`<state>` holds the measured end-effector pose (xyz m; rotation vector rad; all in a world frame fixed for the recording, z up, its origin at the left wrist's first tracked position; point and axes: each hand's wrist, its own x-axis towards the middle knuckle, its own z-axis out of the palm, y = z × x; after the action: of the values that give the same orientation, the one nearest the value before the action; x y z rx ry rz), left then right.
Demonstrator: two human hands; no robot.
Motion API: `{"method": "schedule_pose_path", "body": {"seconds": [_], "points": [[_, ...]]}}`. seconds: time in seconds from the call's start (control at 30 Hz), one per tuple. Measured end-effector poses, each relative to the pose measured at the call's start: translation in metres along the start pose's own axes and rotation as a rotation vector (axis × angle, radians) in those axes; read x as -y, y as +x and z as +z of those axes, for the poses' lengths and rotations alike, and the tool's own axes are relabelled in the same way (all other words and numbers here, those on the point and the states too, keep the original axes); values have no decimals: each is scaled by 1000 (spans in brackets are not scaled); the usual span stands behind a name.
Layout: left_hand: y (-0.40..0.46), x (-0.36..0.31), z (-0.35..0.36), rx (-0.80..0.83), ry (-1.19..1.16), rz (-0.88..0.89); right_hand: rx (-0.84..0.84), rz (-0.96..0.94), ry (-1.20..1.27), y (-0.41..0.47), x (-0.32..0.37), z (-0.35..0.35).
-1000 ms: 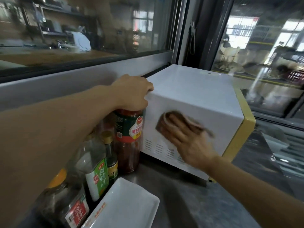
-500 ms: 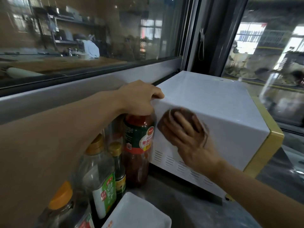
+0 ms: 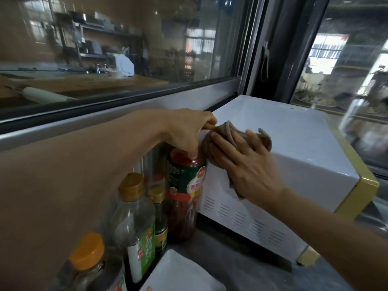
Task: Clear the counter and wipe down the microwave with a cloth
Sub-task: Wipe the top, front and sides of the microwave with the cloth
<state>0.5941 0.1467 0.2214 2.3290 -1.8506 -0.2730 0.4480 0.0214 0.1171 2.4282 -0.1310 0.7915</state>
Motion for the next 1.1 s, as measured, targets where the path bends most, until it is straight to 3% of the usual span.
{"method": "schedule_pose_path", "body": {"seconds": [0.1,0.3,0.4,0.57,0.73,0.8,0.93,1.1], "points": [[-1,0,1,-19,9,10,31,-109,-136,-10,-1,9],[-6,-2,3,-48,47,13,194,-312,-138,-73,12,16],[-6,-4,4,-48,84,23,166,-218,-144,-58,2,6],[-4,-4,8,-77,133,41,-40,10,-64,-41,14,18],[-4,-2,9,-112,147,31,304,-185,4,-106,55,78],[-5,-3,10,-104,120,25,347,-263,-41,-120,51,74],[-7,-12,7,-106,161,12,150,-202,-18,-110,19,32],[-4,-37,25,-247,507,62,-18,16,-26,-77,-3,-3]]}}
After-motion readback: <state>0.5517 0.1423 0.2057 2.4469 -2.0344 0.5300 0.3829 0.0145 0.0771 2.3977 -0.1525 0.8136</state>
